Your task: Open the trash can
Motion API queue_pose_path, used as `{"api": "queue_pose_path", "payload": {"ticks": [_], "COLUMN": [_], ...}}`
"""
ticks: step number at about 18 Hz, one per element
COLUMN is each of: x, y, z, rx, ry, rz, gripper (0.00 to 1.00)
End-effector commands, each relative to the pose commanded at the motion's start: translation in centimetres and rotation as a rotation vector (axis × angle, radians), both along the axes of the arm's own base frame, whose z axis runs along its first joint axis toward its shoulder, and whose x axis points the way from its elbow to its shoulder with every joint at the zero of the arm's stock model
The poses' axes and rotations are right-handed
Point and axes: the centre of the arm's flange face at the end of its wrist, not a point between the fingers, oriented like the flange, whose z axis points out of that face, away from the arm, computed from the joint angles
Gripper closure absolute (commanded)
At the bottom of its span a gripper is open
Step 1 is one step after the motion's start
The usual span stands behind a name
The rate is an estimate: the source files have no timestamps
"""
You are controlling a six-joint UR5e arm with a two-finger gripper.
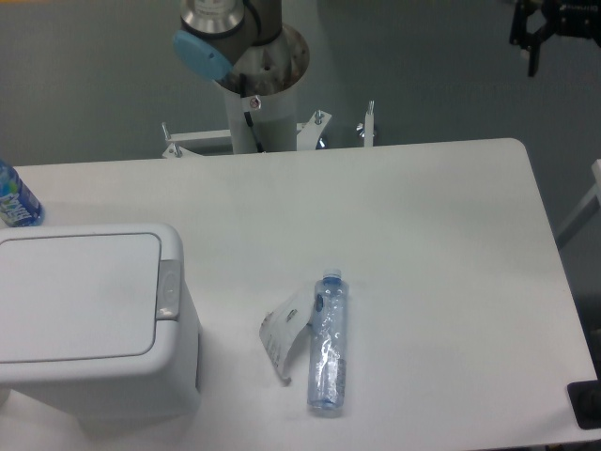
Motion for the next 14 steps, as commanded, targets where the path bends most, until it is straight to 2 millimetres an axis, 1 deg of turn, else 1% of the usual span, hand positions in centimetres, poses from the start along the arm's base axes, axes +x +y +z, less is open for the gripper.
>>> {"api": "queue_pose_path", "payload": {"ticks": [3, 6, 8, 9, 12, 13, 14], "x": [0.1, 0.3, 0.7, 1.1, 2.8, 3.3, 4.0], "y": [0.1, 0.3, 0.7, 1.6, 5.6, 7.0, 8.8], "z": [-0.6, -0.6, -0.3, -0.3, 0.1, 0.2, 0.1], "rx": [-0.002, 0.004, 0.025, 0.043, 0.107, 0.137, 0.167], "ry": [-0.007, -0.011, -0.02, -0.029, -0.058, -0.055, -0.057], "rz": [-0.001, 0.011, 0.066, 0.102, 0.228, 0.272, 0.31], "gripper": [0.0, 0.0, 0.0, 0.0, 0.0, 0.0, 0.0]}}
